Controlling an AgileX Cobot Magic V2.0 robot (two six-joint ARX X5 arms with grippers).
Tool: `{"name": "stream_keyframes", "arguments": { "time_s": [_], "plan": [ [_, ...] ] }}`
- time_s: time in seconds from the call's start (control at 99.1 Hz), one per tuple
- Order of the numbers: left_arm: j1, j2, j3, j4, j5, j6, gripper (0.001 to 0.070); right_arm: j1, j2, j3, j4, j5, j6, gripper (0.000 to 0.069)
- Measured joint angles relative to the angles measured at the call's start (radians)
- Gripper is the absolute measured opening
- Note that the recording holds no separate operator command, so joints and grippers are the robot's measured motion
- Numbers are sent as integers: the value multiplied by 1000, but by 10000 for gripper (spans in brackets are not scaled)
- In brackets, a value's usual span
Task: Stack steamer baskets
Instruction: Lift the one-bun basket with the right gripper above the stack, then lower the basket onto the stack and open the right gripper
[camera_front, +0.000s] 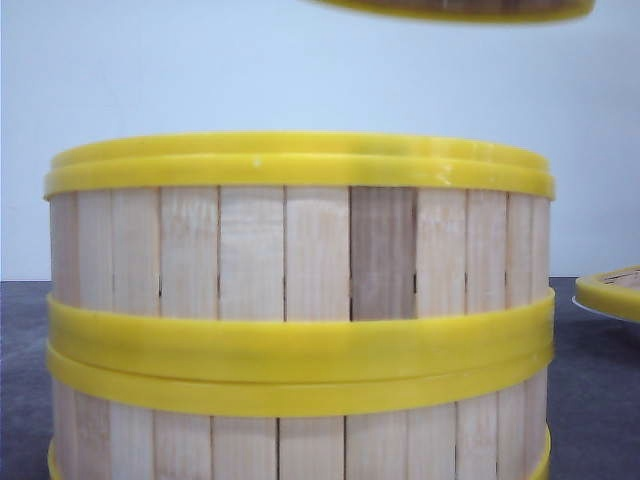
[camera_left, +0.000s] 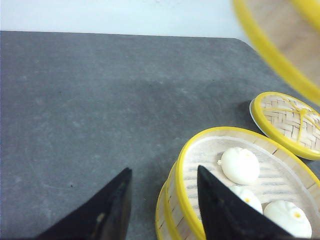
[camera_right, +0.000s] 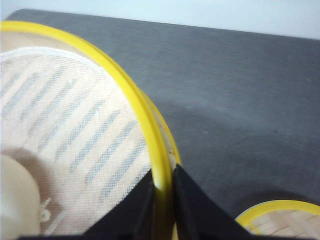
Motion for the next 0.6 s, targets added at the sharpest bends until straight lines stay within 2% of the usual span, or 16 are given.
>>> {"name": "stream_keyframes", "arguments": {
  "time_s": [0.283,0.595],
  "plan": [
    [0,0,0,2,0,0,234,123,-24,-21,-81,-28,-38,34],
    [0,0,0,1,0,7,234,247,-18,-208,53,-29,-34,34]
  ]
}}
